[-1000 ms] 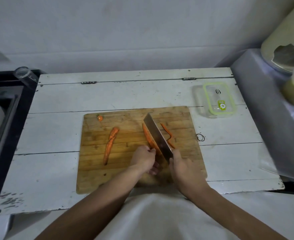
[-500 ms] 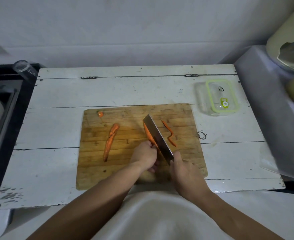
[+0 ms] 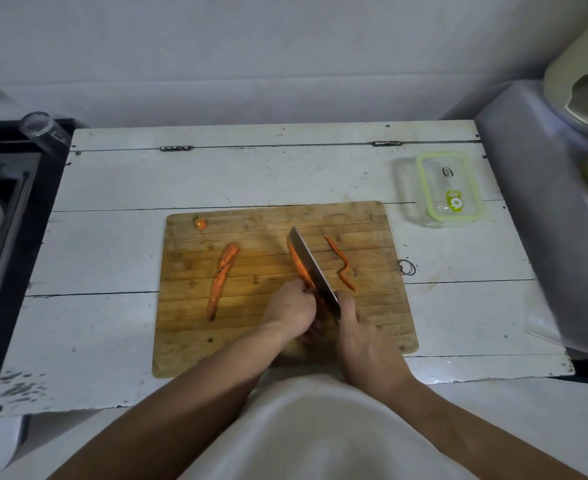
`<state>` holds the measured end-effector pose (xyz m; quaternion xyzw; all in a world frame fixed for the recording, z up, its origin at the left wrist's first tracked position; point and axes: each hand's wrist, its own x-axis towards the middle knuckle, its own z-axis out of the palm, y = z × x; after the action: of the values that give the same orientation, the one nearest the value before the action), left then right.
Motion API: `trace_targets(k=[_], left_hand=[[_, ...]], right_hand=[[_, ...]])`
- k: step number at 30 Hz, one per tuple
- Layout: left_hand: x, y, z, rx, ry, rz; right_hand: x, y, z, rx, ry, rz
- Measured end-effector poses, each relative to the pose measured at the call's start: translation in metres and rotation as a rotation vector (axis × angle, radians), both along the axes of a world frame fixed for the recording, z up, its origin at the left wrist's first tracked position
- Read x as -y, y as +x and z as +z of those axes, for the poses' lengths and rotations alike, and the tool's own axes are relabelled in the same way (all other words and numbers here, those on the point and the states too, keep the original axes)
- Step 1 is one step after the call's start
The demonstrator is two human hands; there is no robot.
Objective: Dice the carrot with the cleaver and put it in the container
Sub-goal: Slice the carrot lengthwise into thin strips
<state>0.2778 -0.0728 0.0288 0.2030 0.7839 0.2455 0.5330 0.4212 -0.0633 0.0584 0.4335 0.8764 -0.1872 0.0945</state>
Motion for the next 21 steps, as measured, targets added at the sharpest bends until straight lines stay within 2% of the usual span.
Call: trace_targets(k=[6, 11, 15, 21], left_hand=[[-0.001, -0.002, -0.001, 0.013, 0.009, -0.009], [-0.002, -0.005, 0.001, -0.005, 0.04, -0.058], [-0.004, -0.007, -0.002, -0.089, 0.041, -0.115], [-0.006, -0.012, -0.004, -0.075, 0.033, -0.146]], right_hand=[[-0.004, -0.006, 0.002, -0.004, -0.08, 0.017], [-0.006, -0.009, -0.001, 0.062, -0.089, -0.005], [-0.005, -0.013, -0.001, 0.073, -0.098, -0.036], [-0.015, -0.023, 0.003, 0.103, -0.126, -0.005]])
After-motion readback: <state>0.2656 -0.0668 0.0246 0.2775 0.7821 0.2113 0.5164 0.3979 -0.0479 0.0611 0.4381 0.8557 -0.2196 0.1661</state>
